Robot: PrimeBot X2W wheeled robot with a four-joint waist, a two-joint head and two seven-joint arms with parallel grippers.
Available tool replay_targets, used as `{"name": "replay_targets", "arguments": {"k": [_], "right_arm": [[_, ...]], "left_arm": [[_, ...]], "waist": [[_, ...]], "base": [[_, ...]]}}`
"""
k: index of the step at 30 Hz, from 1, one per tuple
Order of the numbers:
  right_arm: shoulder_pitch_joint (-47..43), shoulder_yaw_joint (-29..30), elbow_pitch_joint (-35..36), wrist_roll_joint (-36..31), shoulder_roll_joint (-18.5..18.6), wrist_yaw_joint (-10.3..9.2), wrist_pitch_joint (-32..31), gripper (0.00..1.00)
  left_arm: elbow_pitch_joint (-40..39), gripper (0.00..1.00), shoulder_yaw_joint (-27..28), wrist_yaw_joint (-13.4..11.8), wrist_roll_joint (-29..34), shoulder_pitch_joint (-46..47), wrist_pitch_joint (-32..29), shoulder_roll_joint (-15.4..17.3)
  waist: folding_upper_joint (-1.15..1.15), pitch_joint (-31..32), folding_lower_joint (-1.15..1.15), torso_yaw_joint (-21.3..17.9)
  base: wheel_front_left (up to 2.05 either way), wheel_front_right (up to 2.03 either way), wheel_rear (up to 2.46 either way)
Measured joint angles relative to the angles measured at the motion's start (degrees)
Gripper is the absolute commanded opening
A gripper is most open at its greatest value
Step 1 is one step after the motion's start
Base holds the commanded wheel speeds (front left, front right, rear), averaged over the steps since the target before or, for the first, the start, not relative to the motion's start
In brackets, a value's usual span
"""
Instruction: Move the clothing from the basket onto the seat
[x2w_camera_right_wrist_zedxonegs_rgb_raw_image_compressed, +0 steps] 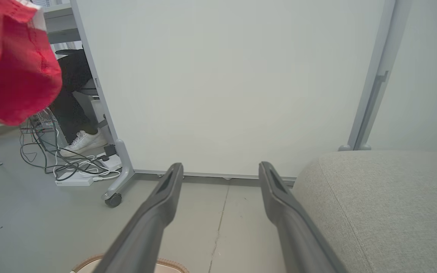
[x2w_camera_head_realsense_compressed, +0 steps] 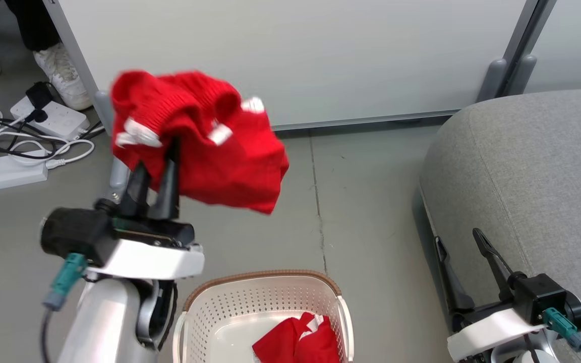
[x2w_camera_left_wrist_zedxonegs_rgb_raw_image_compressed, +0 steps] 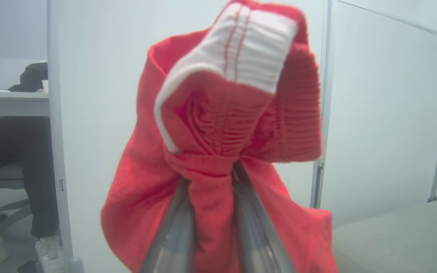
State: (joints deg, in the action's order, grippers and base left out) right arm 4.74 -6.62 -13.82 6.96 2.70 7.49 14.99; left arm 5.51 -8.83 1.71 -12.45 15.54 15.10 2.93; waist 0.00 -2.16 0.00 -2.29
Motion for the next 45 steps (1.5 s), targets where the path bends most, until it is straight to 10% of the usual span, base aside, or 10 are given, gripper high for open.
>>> {"name": "replay_targets", "arguments": {"k": [12,23,45], "right_arm": [[-0.4,-0.9,-0.1,0.3,0.0,0.0,0.0,1.0],[-0.3,-0.9,0.1,0.7,0.0,0.0,0.0,1.0],[1.1,-2.6,3.0,0.2,1.5,0.0,0.0,1.0]], "left_arm": [[-14.4,0.0,-5.3,-0.7,-4.1,1.7,0.0,-0.1],[-5.5,0.0,-15.6,3.5,-4.2,0.2,0.0,-0.1],[-3.7,0.0,-15.0,3.4,-4.5,0.3,0.0,-0.1]], "waist": [[0.0,0.5,0.0,0.1],[0.0,0.2,0.0,-0.7],[0.0,0.2,0.0,-1.5]], "base": [[0.0,0.0,0.0],[0.0,0.0,0.0],[0.0,0.0,0.0]]}}
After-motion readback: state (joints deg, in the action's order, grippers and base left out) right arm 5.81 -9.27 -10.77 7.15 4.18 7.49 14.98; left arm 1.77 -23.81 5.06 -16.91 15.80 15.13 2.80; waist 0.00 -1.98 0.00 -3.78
